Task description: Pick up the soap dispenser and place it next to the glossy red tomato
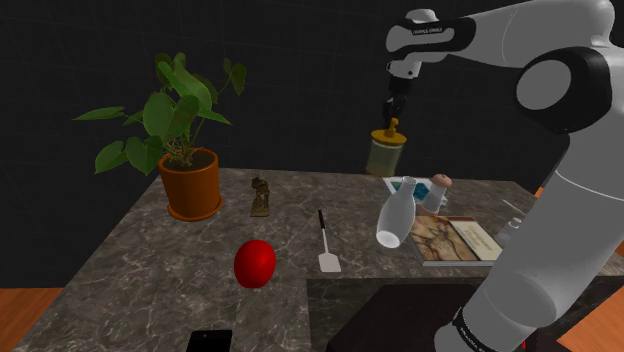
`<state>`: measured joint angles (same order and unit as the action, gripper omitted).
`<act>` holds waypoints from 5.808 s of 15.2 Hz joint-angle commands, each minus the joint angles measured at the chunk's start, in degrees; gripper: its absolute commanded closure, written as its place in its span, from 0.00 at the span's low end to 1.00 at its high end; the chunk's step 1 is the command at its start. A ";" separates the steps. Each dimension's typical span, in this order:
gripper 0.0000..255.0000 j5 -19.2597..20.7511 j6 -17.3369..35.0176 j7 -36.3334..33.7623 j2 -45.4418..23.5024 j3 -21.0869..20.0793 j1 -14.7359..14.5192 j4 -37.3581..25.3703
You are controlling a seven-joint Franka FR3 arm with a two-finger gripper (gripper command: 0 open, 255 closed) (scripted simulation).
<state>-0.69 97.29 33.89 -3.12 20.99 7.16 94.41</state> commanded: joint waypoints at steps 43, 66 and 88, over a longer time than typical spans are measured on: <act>1.00 0.96 -10.48 -27.04 2.39 -12.47 -14.54 -8.12; 1.00 1.39 -4.68 -50.21 -12.19 -22.65 -27.52 -16.78; 1.00 1.42 12.43 -50.31 -11.93 -22.61 -27.44 0.60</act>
<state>0.73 109.01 -16.46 -15.02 -1.64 -20.31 94.40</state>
